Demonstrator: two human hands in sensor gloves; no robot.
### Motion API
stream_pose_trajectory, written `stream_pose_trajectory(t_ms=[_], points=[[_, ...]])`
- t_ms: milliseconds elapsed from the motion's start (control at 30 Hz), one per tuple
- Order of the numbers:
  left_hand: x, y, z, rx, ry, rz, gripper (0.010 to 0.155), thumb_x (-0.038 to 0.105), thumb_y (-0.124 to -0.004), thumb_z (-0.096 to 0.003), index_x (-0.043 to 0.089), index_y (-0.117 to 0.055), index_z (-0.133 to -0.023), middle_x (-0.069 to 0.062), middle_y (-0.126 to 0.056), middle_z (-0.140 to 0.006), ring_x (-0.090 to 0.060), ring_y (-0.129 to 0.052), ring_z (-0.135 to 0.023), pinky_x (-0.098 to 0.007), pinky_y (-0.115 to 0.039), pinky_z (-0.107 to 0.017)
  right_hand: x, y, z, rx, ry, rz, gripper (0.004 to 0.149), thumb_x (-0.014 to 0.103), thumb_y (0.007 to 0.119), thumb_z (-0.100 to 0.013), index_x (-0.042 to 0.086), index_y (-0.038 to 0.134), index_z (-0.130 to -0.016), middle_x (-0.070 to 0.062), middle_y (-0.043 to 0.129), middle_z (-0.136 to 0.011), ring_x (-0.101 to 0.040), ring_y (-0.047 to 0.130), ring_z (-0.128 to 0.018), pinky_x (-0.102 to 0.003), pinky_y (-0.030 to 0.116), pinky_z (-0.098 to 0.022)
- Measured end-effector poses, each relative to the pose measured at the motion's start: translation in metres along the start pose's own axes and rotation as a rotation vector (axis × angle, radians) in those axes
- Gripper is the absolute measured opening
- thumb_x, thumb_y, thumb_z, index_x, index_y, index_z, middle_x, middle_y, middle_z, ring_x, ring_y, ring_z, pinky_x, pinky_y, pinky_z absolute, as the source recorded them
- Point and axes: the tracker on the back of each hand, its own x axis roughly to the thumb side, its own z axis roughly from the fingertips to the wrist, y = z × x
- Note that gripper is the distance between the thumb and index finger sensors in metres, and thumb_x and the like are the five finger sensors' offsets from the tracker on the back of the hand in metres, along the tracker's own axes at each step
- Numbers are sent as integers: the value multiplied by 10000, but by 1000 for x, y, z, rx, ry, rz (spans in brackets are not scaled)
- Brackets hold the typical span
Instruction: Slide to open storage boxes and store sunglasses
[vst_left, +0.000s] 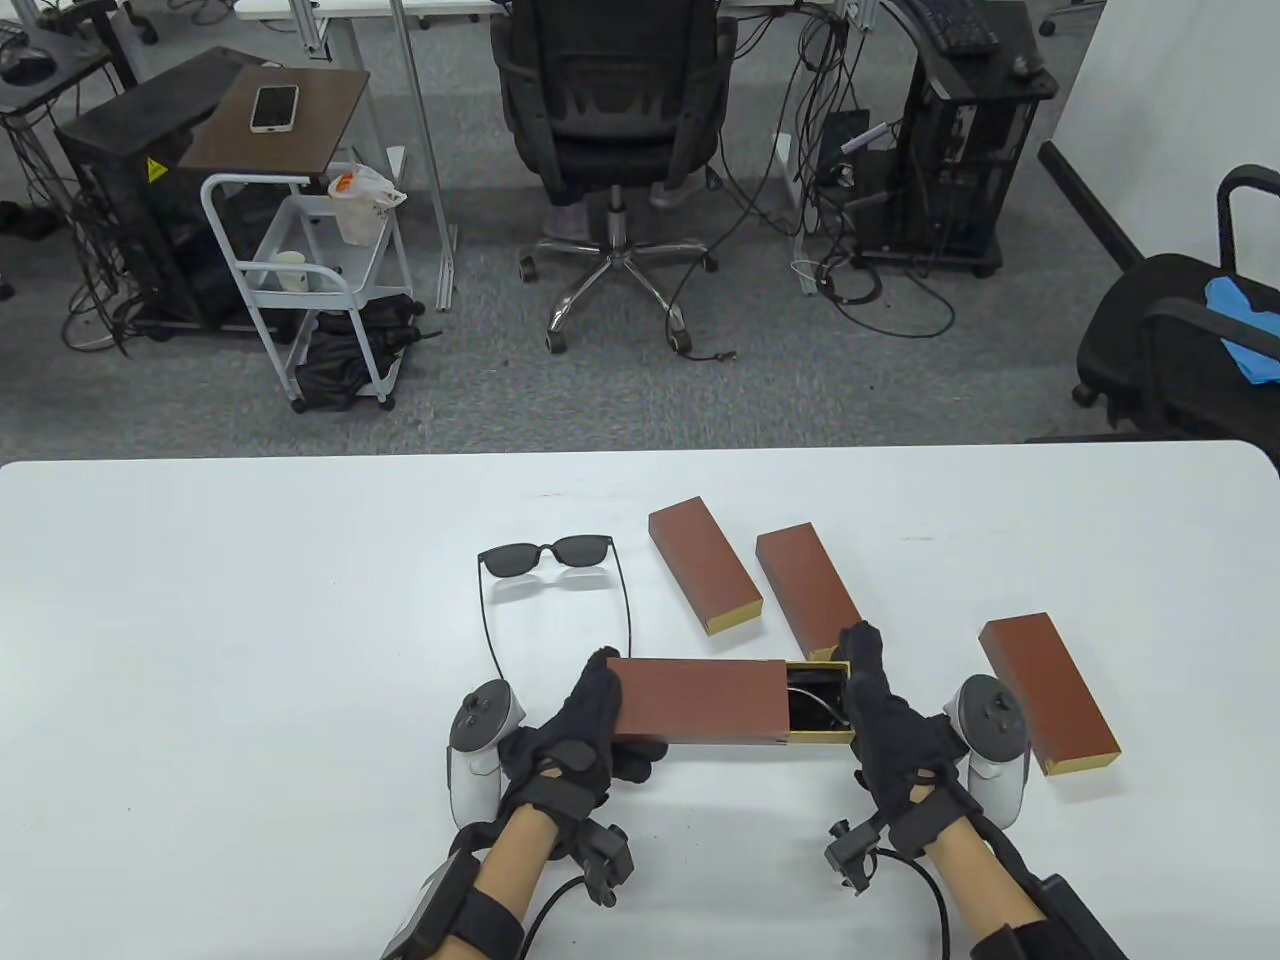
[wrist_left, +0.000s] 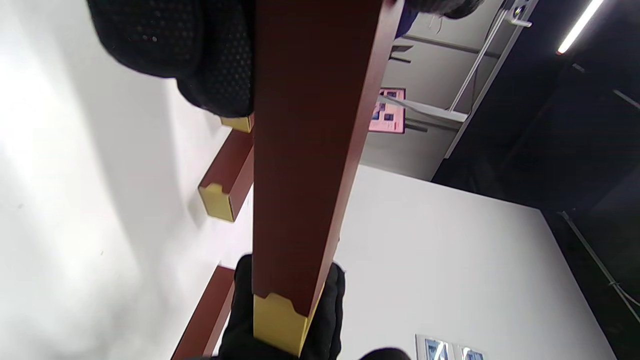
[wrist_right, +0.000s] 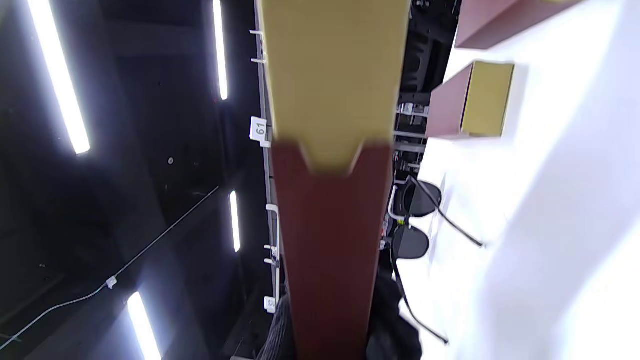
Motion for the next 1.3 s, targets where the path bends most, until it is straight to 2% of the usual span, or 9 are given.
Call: stream_pose_trajectory(t_ms=[400,500,567,700,800,867,1033,1167,1300], points=[[-4,-23,-3,-84,31,14,766,559,-479,-529,228,-106,-1110,-120,-643,-1030,-320,-822,-806,-514,-724,-566,3,17,1,109,-12,39,911,800,487,-333,291,26,-932,-44,-38,-1033,-322,72,-965,-494,281,-719],[-4,-21,-4,-79,26,6,764,559,-488,-528,237,-122,-1117,-116,-654,-1020,-315,-826,-792,-514,-724,-565,4,15,3,72,-35,35,908,761,570,-349,271,118,-965,-83,52,-1060,-365,128,-968,-527,313,-717],[-3,-18,-4,-68,14,-14,760,563,-492,-529,250,-140,-1125,-114,-662,-1008,-309,-827,-773,-511,-721,-563,10,15,4,23,-87,124,900,692,715,-343,281,220,-973,-97,124,-1070,-387,166,-970,-554,326,-713],[-2,-8,-3,-3,4,-103,752,576,-536,-525,262,-236,-1140,-113,-716,-969,-307,-857,-720,-503,-738,-534,26,22,8,23,-273,493,844,635,844,-275,313,472,-960,-112,325,-1086,-418,332,-985,-582,446,-701],[-2,0,-2,14,-5,-49,747,591,-561,-527,268,-288,-1144,-117,-732,-955,-309,-860,-703,-504,-737,-525,29,37,11,90,-342,831,805,605,884,-255,278,581,-925,-114,471,-1064,-433,515,-951,-561,559,-678],[1,5,-1,39,1,-69,743,586,-582,-525,271,-320,-1144,-131,-729,-955,-328,-848,-704,-521,-718,-528,33,47,11,64,-407,1005,754,558,882,-271,283,593,-911,-118,569,-1028,-417,609,-913,-537,609,-659],[7,17,3,119,-6,-142,735,577,-607,-518,250,-388,-1139,-140,-777,-925,-340,-878,-670,-529,-734,-501,41,67,4,88,-406,1125,761,580,896,-262,262,627,-900,-159,683,-958,-425,742,-802,-528,681,-602],[17,19,5,206,-8,-396,724,585,-618,-503,241,-471,-1123,-123,-835,-882,-314,-922,-621,-514,-768,-462,40,79,-1,158,-357,1297,828,626,885,-248,259,571,-921,-170,732,-908,-384,846,-730,-500,759,-552],[28,19,9,307,-49,-544,671,561,-647,-496,257,-588,-1092,-114,-833,-909,-327,-924,-664,-527,-767,-484,38,75,-4,148,-310,1246,805,592,887,-265,293,549,-932,-184,707,-924,-405,830,-741,-512,750,-559]])
